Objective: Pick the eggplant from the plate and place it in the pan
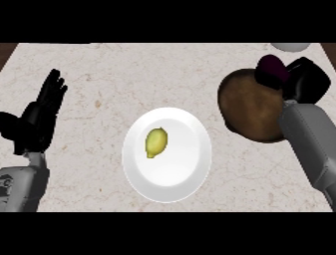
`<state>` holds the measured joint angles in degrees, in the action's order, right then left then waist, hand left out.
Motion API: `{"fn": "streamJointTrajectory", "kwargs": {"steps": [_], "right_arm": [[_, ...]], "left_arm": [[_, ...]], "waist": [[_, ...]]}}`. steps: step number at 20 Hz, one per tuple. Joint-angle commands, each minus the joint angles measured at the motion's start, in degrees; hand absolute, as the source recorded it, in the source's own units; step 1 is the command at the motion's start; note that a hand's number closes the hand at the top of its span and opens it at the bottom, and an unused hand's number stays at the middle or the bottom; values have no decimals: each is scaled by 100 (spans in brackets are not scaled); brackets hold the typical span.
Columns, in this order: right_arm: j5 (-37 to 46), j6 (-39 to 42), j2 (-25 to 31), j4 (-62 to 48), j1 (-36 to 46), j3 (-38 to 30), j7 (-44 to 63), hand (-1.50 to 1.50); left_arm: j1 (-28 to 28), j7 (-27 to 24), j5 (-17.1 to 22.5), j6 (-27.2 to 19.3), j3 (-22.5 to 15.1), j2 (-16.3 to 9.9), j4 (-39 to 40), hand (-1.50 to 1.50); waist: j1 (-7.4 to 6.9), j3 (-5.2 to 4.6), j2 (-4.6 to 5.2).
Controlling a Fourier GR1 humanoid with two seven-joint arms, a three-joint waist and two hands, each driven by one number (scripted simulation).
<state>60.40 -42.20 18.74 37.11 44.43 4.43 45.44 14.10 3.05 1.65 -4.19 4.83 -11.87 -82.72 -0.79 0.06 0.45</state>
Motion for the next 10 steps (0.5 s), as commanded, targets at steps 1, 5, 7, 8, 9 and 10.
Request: {"fn": "streamJointTrajectory", "kwargs": {"steps": [1, 5, 7, 8, 9, 10], "right_arm": [[-481, -819, 130, -839, -64, -531, -908, 150], [-1482, -712, 31, -990, -16, -1131, -1835, 150], [-2160, 4, -54, -854, -153, -1436, -2170, -150], [-2408, 184, -235, -803, -133, -1544, -2340, -150], [-2630, 368, -235, -864, -210, -1682, -2579, -150], [-2786, 483, -292, -887, -215, -1762, -2876, -150]], "left_arm": [[250, 2, 59, 110, 63, -31, 263, 0], [-45, -63, -168, -36, -197, 161, 10, 0], [96, 139, -41, -31, -129, 164, -59, 0], [173, 240, 12, 44, -63, 42, -120, 0], [-46, 105, -100, -62, -196, 184, -269, 0], [37, -67, -90, -38, -29, 64, -14, 0]], "waist": [[-49, 4, 27], [-120, 15, 50], [-99, 26, 48], [-122, 31, 47], [-172, 35, 51], [-113, 23, 55]]}}
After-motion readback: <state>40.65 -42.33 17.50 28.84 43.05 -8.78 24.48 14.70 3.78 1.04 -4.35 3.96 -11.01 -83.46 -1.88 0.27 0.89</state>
